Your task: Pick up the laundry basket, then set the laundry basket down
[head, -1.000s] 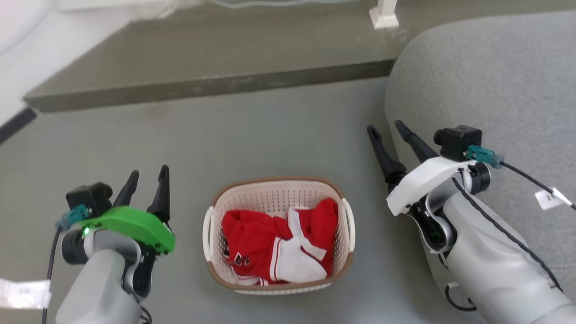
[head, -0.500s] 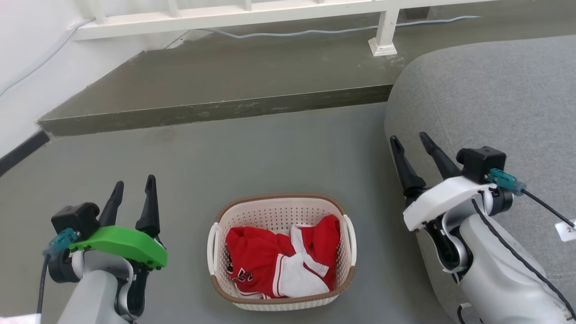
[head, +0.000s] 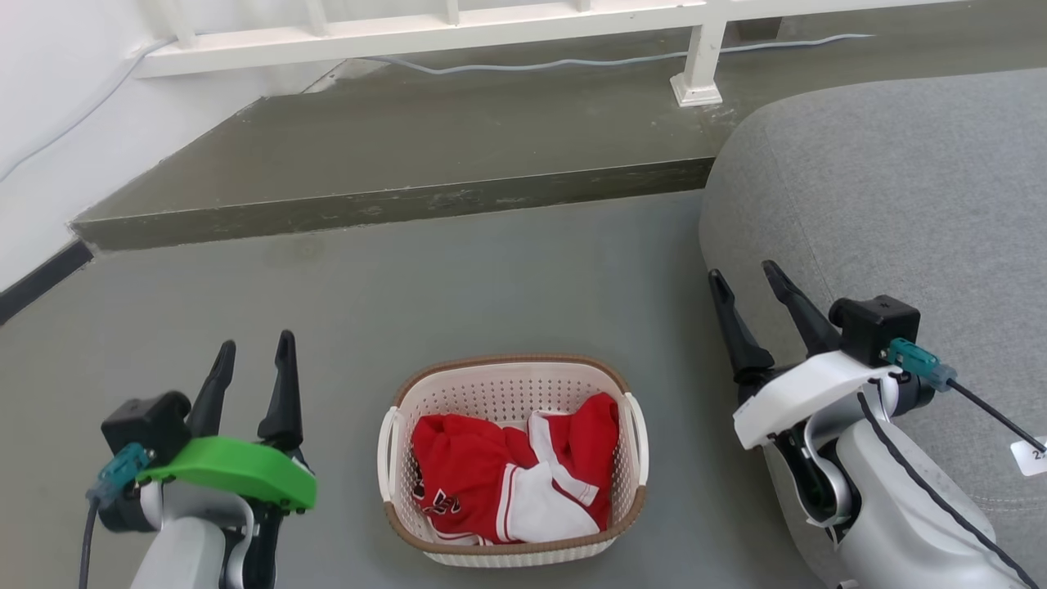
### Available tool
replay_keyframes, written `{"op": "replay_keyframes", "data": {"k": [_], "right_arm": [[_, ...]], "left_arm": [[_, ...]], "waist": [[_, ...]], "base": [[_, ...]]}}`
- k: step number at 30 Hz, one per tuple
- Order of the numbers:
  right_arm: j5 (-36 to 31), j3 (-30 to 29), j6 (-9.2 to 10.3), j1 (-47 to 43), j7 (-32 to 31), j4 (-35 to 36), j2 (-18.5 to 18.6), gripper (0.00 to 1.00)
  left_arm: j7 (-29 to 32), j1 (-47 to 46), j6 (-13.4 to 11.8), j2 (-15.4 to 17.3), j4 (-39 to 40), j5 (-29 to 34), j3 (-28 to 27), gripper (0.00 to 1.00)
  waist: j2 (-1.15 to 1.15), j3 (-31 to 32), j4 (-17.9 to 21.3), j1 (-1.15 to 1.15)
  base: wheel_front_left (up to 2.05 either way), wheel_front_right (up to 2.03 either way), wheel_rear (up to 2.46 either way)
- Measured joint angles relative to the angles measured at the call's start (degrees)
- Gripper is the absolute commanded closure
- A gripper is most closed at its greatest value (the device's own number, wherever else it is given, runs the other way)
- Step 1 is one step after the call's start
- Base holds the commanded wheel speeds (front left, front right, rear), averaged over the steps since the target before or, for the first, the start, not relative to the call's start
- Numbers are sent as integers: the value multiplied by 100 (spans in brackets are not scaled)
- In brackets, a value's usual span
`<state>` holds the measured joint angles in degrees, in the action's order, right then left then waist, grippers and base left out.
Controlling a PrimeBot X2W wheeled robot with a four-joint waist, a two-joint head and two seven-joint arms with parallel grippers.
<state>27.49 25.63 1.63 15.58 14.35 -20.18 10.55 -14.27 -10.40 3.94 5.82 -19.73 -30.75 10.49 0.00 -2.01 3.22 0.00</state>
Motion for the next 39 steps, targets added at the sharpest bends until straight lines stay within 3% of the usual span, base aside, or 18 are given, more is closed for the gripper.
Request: {"op": "replay_keyframes", "data": {"k": [39], "right_arm": [[-510, -392, -112, -445, 0, 353, -157, 0]], "left_arm": [[0, 527, 116, -205, 535, 389, -268, 0]], "waist": [[0, -20, -22, 0]], "base": [[0, 0, 0]]}}
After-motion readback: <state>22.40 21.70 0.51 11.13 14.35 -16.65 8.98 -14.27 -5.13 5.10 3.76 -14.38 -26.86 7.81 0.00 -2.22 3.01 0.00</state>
